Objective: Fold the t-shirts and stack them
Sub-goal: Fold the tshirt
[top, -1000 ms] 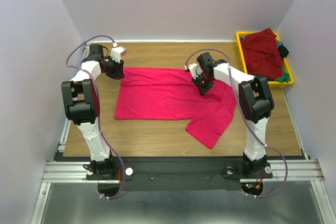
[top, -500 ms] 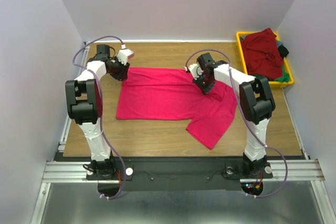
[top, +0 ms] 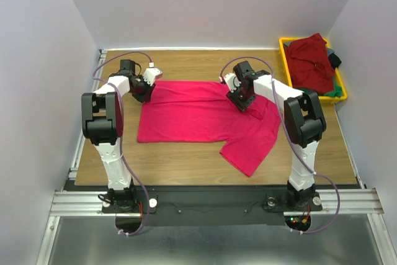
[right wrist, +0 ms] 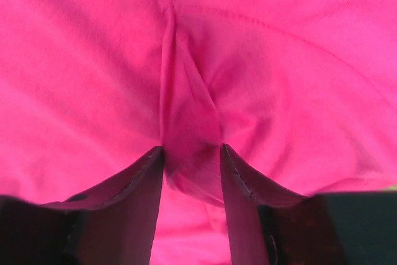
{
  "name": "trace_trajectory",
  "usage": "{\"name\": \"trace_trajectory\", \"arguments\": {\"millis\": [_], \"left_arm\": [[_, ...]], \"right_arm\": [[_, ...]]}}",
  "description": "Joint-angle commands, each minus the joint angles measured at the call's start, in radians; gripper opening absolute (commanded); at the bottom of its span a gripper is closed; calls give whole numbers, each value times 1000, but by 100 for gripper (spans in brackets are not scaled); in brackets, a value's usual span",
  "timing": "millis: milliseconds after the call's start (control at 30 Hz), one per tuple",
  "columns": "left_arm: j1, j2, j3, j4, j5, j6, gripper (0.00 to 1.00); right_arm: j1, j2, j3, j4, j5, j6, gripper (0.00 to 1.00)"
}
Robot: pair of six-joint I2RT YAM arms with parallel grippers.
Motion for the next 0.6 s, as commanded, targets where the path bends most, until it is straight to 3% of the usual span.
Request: {"name": "trace_trajectory", "arguments": {"millis": [0,67,267,567], "left_arm": [[14,-85,-36,-88,2,28,33],[26,-140,-36,-108,35,37,39],[48,-270,-63,-138,92,62,42],[52,-307,-132,-100,123,47,41]], "right_arm": [[0,-119,-8,-38,-16,16,53],[-1,-185,-20,-64,-19,20,58],[-9,-313,-86,-88,-19,17,53],[-116,-156,47,-61,-148,160,28]]}}
